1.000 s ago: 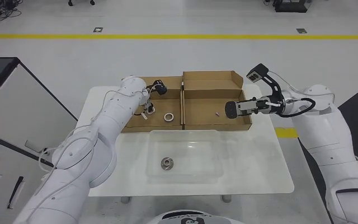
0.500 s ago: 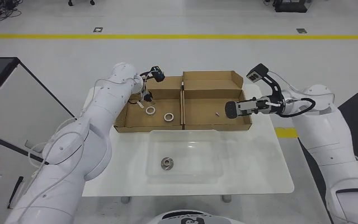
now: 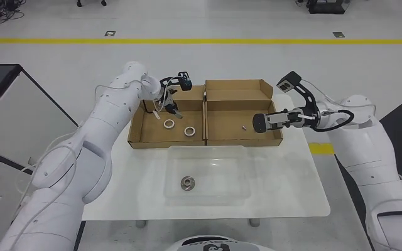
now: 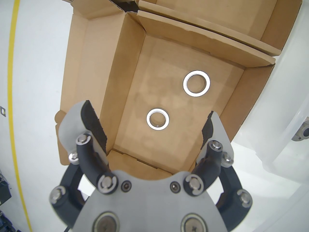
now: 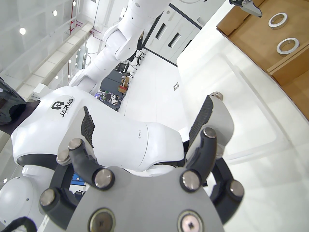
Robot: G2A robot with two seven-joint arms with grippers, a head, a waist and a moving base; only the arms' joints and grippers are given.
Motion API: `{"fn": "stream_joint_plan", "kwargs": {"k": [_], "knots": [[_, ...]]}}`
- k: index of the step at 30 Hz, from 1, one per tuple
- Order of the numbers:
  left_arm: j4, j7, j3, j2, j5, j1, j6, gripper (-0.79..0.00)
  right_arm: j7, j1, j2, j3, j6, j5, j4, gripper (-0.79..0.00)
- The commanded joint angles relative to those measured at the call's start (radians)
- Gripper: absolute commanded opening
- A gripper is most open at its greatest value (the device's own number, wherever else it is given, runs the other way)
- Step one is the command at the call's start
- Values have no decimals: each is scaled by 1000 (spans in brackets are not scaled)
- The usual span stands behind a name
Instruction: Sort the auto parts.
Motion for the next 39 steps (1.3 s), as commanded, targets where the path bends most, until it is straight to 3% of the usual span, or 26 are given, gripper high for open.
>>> {"fn": "stream_joint_plan", "kwargs": {"k": [1,12,18,22,27,34,39], "knots": [[2,3,1,-1,1,-1,0,0,0,0,0,0,0,0,0,0],[-11,7,3,1,12,0,-3,0,0,0,0,0,0,0,0,0],[-135,13,-23,42,-3,37,-87,0,0,0,0,0,0,0,0,0],[-318,-82,-35,93,-70,94,-87,0,0,0,0,0,0,0,0,0],[-578,-136,-45,184,-118,183,-71,0,0,0,0,0,0,0,0,0],[-925,-262,-29,313,-232,264,54,0,0,0,0,0,0,0,0,0],[-1084,-346,23,385,-307,265,139,0,0,0,0,0,0,0,0,0]]}}
